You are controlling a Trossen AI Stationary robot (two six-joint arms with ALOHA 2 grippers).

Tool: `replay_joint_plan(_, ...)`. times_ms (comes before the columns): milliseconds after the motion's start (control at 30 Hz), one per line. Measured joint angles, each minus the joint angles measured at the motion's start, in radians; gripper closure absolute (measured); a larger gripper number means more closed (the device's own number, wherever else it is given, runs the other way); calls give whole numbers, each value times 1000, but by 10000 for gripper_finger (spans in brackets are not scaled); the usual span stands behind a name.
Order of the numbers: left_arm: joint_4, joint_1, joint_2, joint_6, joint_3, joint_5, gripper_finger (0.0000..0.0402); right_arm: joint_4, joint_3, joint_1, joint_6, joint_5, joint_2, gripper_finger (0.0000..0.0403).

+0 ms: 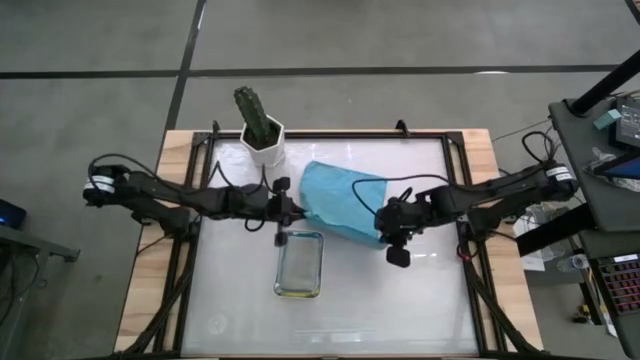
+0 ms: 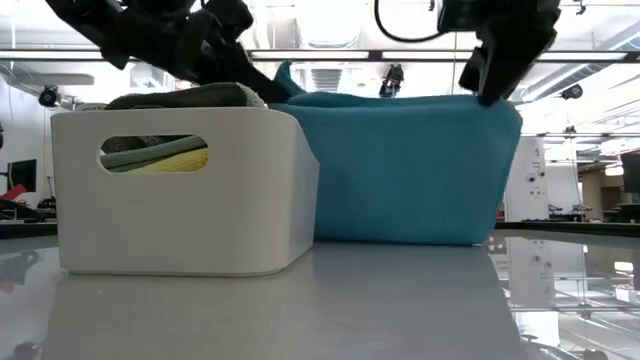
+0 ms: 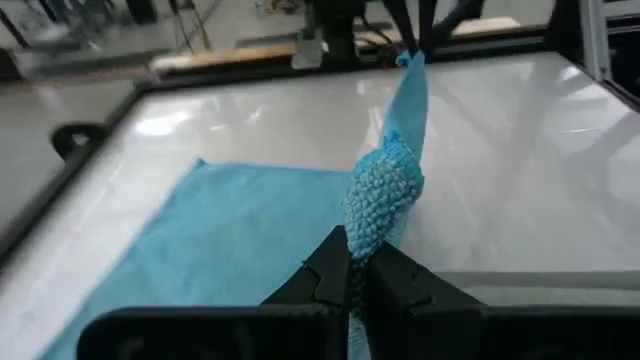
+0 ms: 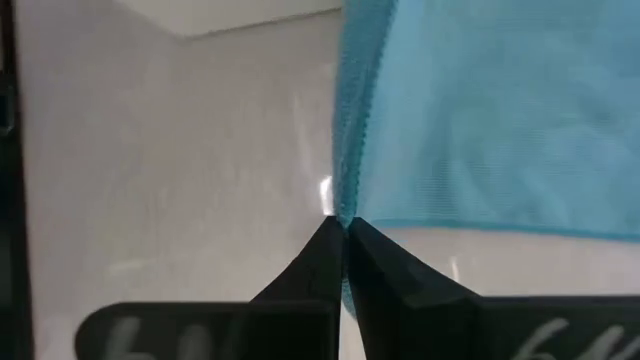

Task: Fold microfiber towels
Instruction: Fold the blue microfiber towel

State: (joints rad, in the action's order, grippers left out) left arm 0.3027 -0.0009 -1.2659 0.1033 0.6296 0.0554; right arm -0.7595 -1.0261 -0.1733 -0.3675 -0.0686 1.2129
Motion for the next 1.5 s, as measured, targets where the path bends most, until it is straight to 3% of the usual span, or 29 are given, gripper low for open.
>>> replay_joint_plan(100, -23, -1, -21, -59, 0, 1, 402, 62, 33, 27, 74, -65, 0, 394)
replay_joint_plan(200, -38, 25, -36, -98, 4, 8, 402, 76, 36, 93, 136, -66, 0, 394)
replay_joint_plan(600, -33, 76, -91, -4, 6, 11, 402, 78, 57, 342, 313, -61, 0, 394)
replay_joint_plan(833, -29, 100, -85, 8, 9, 16, 402, 89, 65, 386, 359, -60, 0, 394)
replay_joint_plan(1000, -25, 141, -112, 7, 8, 111, 402, 120, 68, 408, 404, -62, 7, 394)
replay_joint_plan(1200, -51, 168, -164, -38, 6, 57, 402, 165, 111, 421, 415, -88, 60, 394)
replay_joint_plan(1267, -51, 174, -172, -45, 5, 57, 402, 171, 117, 422, 430, -59, 82, 394)
replay_joint_plan(1400, -18, 213, -182, -45, 13, 61, 402, 183, 117, 454, 454, 152, 106, 394)
replay_joint_plan(1500, 57, 250, -197, -45, 13, 63, 401, 197, 117, 496, 472, 190, 128, 394)
